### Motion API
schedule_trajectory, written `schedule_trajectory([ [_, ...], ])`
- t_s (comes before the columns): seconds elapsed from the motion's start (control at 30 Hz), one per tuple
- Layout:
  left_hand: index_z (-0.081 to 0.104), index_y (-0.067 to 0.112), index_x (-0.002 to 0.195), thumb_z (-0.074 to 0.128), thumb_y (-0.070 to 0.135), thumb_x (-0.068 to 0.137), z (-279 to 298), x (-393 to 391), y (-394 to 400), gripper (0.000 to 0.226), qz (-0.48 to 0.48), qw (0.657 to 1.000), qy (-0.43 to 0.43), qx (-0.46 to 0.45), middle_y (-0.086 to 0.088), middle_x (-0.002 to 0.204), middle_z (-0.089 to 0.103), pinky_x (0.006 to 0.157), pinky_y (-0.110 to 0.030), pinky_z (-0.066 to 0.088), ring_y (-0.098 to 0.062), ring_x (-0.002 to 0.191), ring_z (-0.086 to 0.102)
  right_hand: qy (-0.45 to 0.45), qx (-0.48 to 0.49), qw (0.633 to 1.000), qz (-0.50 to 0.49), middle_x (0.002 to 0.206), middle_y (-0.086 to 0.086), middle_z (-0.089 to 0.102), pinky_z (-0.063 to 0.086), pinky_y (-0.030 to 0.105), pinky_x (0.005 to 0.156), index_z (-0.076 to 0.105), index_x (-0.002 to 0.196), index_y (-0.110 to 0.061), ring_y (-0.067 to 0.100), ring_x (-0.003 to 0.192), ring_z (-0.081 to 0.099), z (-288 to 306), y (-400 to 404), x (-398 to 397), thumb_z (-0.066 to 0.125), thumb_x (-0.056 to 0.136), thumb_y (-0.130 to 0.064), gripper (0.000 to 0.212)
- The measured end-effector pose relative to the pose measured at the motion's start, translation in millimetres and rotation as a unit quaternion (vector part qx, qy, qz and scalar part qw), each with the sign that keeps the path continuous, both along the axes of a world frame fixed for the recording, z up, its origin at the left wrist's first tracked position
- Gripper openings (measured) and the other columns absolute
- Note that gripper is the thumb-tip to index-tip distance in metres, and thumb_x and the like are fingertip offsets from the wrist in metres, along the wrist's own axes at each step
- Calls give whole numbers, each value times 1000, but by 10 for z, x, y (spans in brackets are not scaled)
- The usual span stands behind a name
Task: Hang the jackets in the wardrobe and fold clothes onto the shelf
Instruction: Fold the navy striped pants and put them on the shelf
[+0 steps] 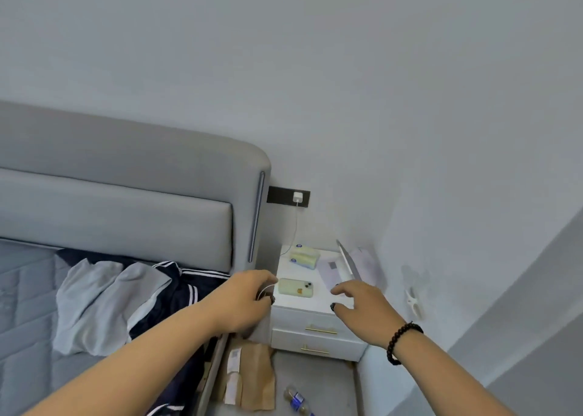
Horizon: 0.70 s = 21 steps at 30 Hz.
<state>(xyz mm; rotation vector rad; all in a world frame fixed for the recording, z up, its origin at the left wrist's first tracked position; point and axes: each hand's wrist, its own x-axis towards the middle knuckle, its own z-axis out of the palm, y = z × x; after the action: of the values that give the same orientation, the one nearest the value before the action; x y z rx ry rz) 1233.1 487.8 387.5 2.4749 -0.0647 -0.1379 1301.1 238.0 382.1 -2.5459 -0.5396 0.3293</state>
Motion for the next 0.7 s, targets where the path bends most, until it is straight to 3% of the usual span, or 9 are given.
schedule_trajectory([
  [0.07, 54, 26, 130, 54, 20, 91, -99, 60, 314, 40, 21, 1000, 7, 4, 16, 106, 63, 77, -2, 39, 9, 83, 56, 5, -4, 1000, 23, 129, -12, 51, 32, 13, 93, 56, 123, -29, 4, 120, 45, -82, 321, 164, 55, 92, -32, 31],
  [0.13, 54, 26, 130, 55, 21, 91, -240, 157, 644, 39, 48, 999, 20, -1, 8, 124, 61, 92, -17, 45, -4, 101, 59, 15, -13, 999, 47, 129, -12, 52, 31, 12, 92, 56, 123, -28, 4, 119, 45, -183, 652, 336, 55, 92, -32, 31],
  [0.2, 55, 26, 128, 55, 21, 91, -385, 265, 972, 38, 73, 997, 33, -8, 7, 120, 64, 89, -18, 47, -7, 97, 63, 30, -19, 997, 70, 129, -11, 52, 32, 13, 94, 57, 123, -27, 5, 119, 46, -304, 992, 518, 54, 92, -30, 31],
  [0.3, 55, 24, 131, 56, 21, 91, -628, 418, 1456, 39, 106, 993, 46, -13, 12, 109, 61, 70, 1, 38, 10, 74, 57, 61, -22, 993, 97, 127, -9, 53, 32, 12, 92, 58, 119, -28, 5, 114, 47, -530, 1524, 790, 54, 92, -28, 27],
  [0.47, 53, 25, 131, 55, 21, 92, -1195, 635, 2182, 40, 156, 982, 103, -28, 9, 113, 61, 69, -1, 37, 1, 73, 55, 111, -35, 983, 140, 128, -8, 54, 36, 12, 93, 59, 121, -24, 6, 115, 49, -1032, 2386, 1166, 53, 92, -24, 30],
  [0.53, 53, 25, 130, 55, 21, 92, -1464, 708, 2412, 39, 174, 975, 132, -40, 4, 112, 65, 76, -8, 43, -4, 80, 60, 138, -39, 978, 155, 128, -7, 53, 36, 14, 95, 59, 122, -24, 7, 117, 49, -1257, 2698, 1280, 52, 92, -24, 31],
  [0.6, 53, 25, 130, 54, 21, 92, -1762, 783, 2609, 38, 192, 966, 165, -54, 0, 114, 66, 88, -24, 49, -15, 96, 64, 164, -43, 972, 166, 128, -8, 53, 34, 12, 91, 60, 122, -24, 6, 117, 49, -1499, 2982, 1386, 51, 91, -23, 32],
  [0.7, 50, 25, 134, 53, 22, 93, -2220, 887, 2853, 41, 211, 953, 204, -71, 1, 124, 62, 89, -20, 47, -14, 107, 62, 202, -45, 964, 167, 126, -8, 55, 33, 11, 87, 60, 122, -23, 6, 114, 51, -1869, 3351, 1527, 52, 91, -22, 32],
])
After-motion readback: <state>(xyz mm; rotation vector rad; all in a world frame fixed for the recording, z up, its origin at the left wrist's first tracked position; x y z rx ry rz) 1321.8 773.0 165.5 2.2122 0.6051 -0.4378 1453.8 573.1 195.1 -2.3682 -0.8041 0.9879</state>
